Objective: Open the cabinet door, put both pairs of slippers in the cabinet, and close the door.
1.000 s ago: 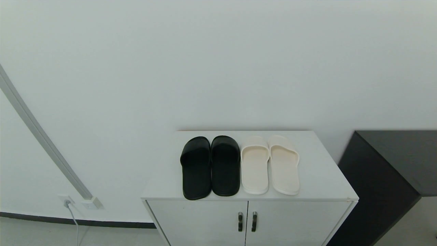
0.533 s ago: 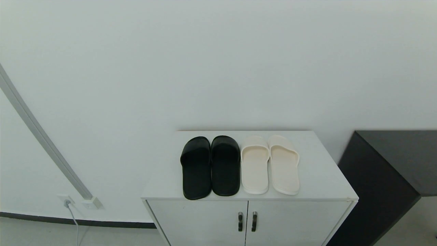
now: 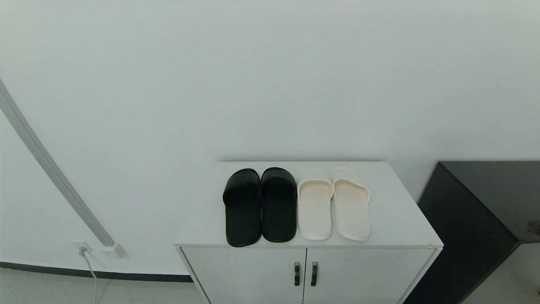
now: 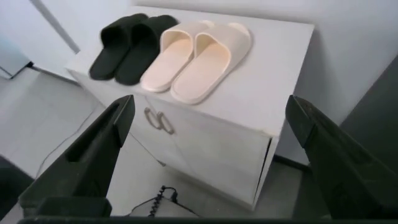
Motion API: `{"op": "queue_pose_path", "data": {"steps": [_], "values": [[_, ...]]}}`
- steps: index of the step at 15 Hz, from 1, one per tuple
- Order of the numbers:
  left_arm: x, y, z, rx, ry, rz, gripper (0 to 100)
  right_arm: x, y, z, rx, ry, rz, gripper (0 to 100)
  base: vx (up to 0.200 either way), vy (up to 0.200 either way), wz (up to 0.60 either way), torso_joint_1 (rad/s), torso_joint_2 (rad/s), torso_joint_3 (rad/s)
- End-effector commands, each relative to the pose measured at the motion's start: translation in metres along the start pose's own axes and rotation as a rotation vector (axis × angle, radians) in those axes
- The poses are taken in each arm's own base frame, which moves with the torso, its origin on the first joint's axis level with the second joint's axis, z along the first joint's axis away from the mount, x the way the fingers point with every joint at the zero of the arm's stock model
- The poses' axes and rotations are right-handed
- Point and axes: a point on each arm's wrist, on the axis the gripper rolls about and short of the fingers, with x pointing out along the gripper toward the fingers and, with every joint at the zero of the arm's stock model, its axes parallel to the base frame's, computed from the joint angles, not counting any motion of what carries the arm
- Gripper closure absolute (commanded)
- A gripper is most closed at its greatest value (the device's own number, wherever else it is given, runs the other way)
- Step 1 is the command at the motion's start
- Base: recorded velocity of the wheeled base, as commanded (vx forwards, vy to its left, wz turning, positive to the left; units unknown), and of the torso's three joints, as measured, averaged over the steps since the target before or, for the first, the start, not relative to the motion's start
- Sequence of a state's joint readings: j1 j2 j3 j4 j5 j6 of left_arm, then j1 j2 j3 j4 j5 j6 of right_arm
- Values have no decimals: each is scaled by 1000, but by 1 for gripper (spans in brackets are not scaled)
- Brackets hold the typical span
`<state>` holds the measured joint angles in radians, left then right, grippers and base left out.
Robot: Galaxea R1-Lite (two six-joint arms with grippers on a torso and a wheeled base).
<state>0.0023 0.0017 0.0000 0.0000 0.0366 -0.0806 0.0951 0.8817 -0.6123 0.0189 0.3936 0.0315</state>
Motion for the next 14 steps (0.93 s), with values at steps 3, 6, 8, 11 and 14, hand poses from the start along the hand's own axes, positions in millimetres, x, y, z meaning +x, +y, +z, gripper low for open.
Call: {"op": "queue_pose_path", "data": {"steps": [3,6,8,11,14], "values": [[0,0,0,-2,0,1,100,83,35,9,36,78,20,0,0,0,0,0,0,0],[0,0,0,-2,0,1,100,115,56,10,14,51,-34,0,0,0,0,0,0,0],[0,0,0,-2,-2,-1,100,139,76,10,55,60,-110,0,0,0,0,0,0,0],[0,0,0,-2,-2,-1,100,167,91,8,66,71,-179,0,0,0,0,0,0,0],[0,0,0,-2,-2,-1,100,183,105,9,57,55,-232,0,0,0,0,0,0,0]]}}
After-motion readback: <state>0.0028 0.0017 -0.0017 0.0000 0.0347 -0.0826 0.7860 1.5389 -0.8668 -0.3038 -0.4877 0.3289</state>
